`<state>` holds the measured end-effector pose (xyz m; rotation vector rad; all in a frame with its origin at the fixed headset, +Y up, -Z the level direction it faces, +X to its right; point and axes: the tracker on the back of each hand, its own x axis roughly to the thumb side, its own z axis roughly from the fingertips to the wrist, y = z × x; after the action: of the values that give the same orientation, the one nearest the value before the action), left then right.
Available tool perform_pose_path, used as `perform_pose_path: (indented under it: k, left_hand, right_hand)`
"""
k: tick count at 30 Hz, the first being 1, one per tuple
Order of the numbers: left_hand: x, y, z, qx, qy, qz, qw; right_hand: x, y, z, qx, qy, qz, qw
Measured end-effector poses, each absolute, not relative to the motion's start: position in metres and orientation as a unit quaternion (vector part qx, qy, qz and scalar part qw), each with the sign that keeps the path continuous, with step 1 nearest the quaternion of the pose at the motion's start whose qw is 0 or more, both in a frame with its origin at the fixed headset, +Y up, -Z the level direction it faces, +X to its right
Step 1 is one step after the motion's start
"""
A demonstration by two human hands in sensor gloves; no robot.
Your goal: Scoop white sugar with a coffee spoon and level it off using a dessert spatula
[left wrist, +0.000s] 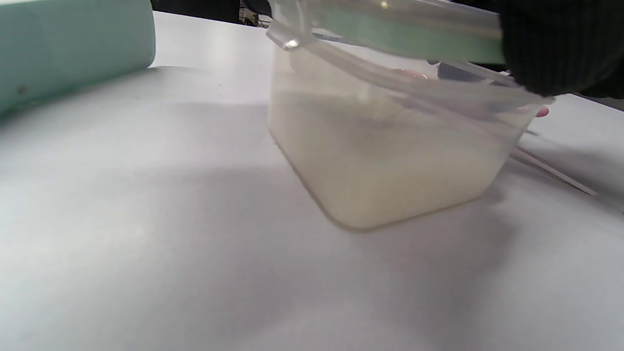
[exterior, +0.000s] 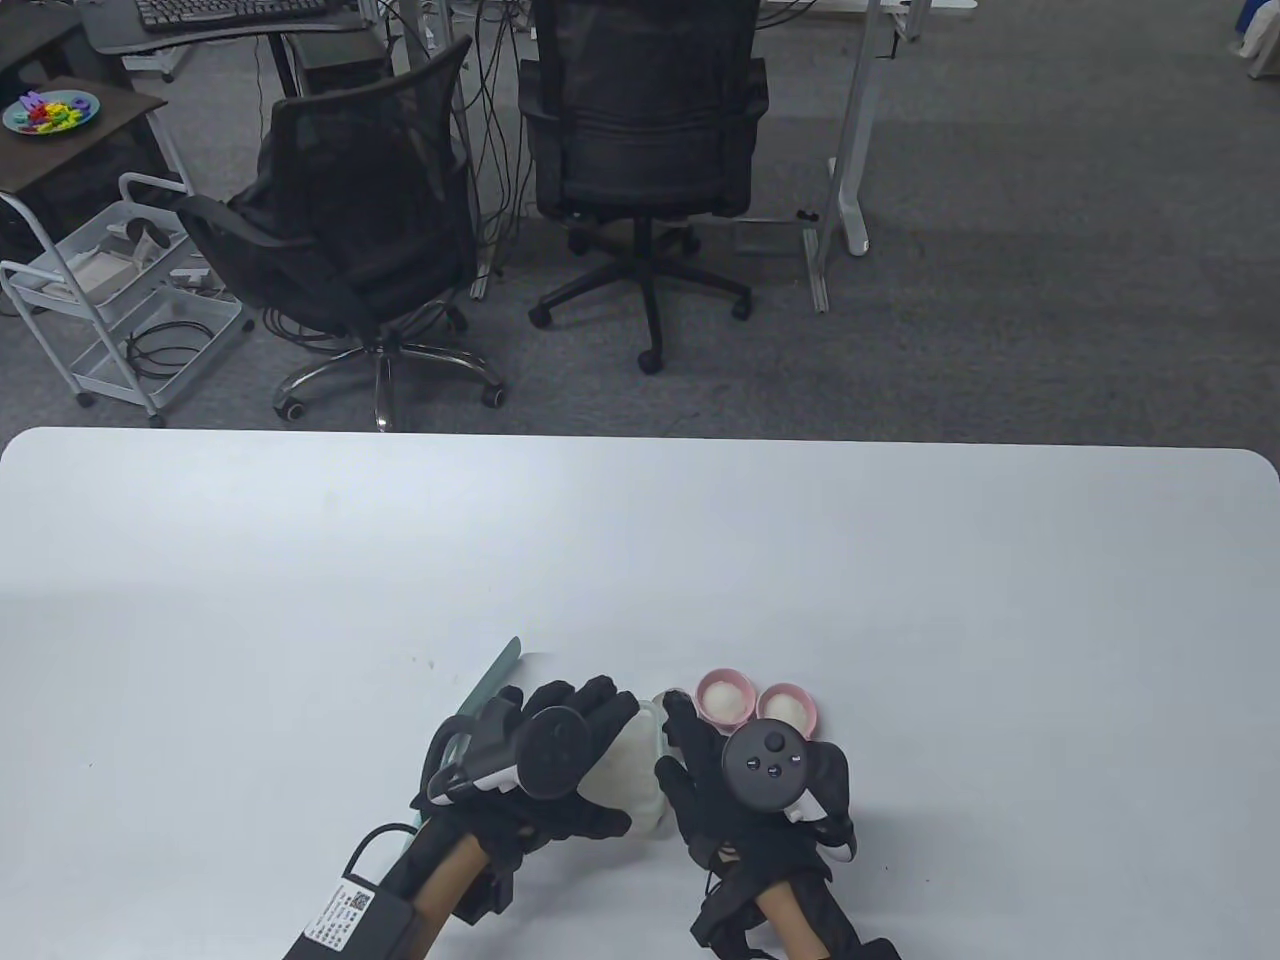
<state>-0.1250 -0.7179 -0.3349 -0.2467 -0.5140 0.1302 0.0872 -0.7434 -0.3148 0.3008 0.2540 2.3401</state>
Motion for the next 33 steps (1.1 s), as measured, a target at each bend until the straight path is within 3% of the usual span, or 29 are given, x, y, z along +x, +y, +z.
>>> perform_pose_path:
  k: [17,23,33]
  left_hand:
    - [-0.119,-0.72,-0.334,-0.142,-0.244,0.033,0.959]
    - [-0.132,-0.72,-0.34,-0.158,-0.231,0.091,0.956]
    - [-0.141,-0.724,-0.341,-0.157,-0.206,0.08,0.963]
  right_hand:
    - [0.08,-0.751,-0.316,0.108,0.109,0.928,0.338]
    - [0.078,-0.75,-0.315,0.106,0.1,0.937,0.316]
    - [0.076,-0.748,-0.313,0.106,0.087,0.949,0.284]
